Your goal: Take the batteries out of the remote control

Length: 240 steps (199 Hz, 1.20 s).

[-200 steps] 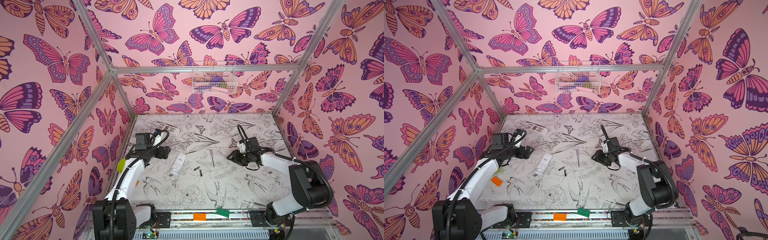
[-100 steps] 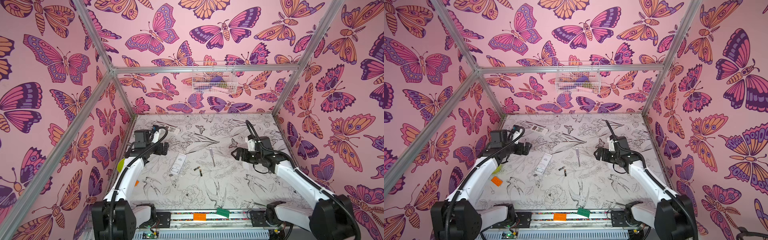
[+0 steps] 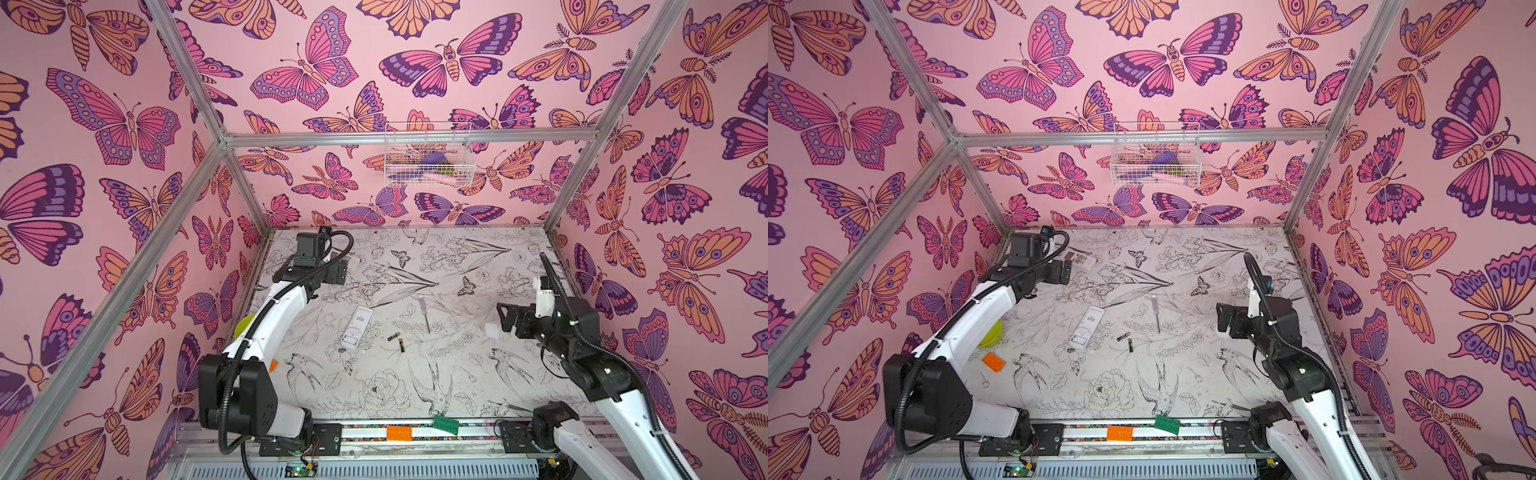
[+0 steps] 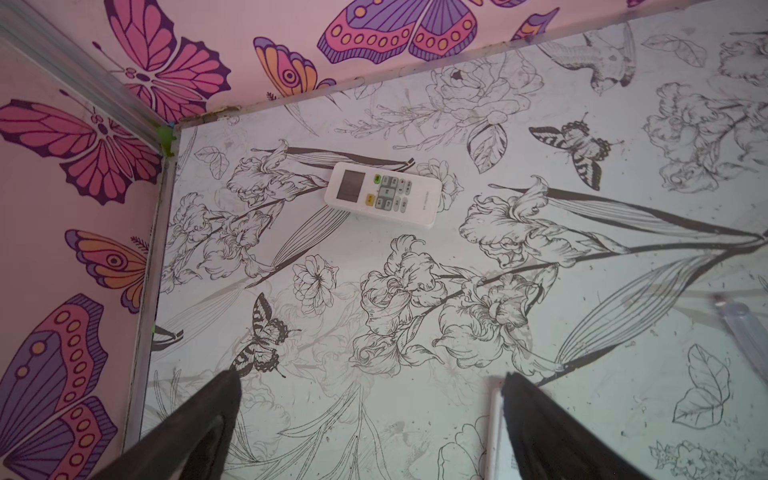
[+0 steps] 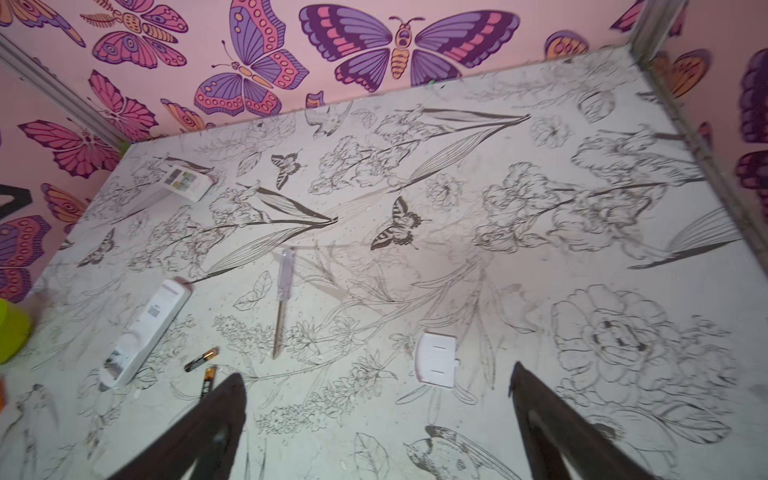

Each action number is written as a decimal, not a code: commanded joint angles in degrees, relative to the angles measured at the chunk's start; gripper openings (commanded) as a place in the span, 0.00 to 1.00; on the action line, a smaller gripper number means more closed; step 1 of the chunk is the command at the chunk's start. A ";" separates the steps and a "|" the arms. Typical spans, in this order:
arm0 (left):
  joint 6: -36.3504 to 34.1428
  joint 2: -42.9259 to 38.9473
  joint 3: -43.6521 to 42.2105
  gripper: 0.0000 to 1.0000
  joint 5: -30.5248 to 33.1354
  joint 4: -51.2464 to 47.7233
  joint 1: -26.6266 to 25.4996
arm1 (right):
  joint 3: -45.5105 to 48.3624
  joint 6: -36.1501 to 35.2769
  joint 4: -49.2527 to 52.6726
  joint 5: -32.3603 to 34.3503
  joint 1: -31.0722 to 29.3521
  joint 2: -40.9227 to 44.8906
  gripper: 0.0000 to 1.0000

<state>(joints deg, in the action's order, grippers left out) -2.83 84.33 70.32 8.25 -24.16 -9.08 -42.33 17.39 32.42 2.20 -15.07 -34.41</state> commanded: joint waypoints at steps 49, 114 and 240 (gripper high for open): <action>15.83 14.30 15.55 1.00 5.13 -10.61 -0.68 | 3.52 -5.23 5.54 11.70 0.31 9.78 0.99; 23.67 30.21 30.35 0.99 2.12 -18.19 -0.59 | 11.33 -10.28 4.25 9.49 0.39 23.83 0.99; 34.01 58.47 63.67 1.00 14.42 -35.29 -3.58 | 11.74 -13.08 4.12 4.06 0.38 25.50 0.99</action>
<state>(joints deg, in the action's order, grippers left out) 27.79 138.78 129.82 16.38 -52.05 -11.40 -29.52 5.52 37.06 7.11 -15.07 -8.73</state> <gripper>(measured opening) 0.999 0.990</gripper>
